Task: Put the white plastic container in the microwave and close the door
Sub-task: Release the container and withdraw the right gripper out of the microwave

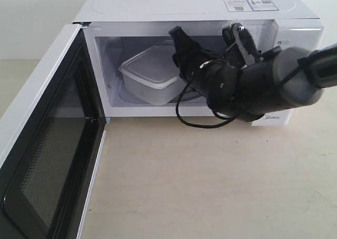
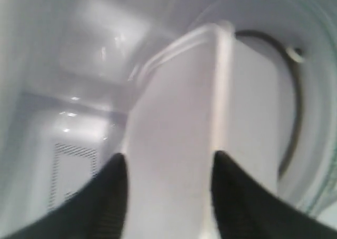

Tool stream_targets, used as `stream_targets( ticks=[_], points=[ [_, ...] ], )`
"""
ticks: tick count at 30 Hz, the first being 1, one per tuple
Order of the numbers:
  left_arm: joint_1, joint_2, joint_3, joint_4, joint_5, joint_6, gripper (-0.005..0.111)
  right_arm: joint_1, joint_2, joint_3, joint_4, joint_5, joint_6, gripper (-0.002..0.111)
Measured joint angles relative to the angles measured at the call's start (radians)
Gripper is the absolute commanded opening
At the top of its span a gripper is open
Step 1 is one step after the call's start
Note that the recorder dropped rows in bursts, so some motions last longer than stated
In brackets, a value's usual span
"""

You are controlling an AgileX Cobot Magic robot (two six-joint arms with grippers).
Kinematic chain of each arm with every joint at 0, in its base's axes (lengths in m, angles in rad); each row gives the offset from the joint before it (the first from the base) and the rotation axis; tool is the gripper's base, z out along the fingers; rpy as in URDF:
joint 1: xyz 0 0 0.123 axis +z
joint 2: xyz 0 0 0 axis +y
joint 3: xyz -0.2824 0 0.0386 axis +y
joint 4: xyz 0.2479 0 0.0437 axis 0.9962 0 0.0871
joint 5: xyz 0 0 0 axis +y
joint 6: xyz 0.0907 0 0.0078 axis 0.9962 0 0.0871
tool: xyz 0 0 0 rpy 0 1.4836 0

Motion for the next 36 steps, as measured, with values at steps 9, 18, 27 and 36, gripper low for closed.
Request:
stream_targets(
  ticks=[9, 18, 27, 36],
  points=[
    [0.000, 0.000, 0.000, 0.000, 0.000, 0.000, 0.004, 0.000, -0.186, 0.074, -0.045, 0.251, -0.444, 0.000],
    [0.000, 0.000, 0.000, 0.000, 0.000, 0.000, 0.004, 0.000, -0.204, 0.160, -0.099, 0.338, -0.784, 0.000],
    [0.000, 0.000, 0.000, 0.000, 0.000, 0.000, 0.004, 0.000, -0.093, 0.193, -0.301, 0.178, -0.668, 0.000],
    [0.000, 0.000, 0.000, 0.000, 0.000, 0.000, 0.004, 0.000, 0.044, 0.125, -0.449, 0.062, -0.472, 0.000]
  ],
)
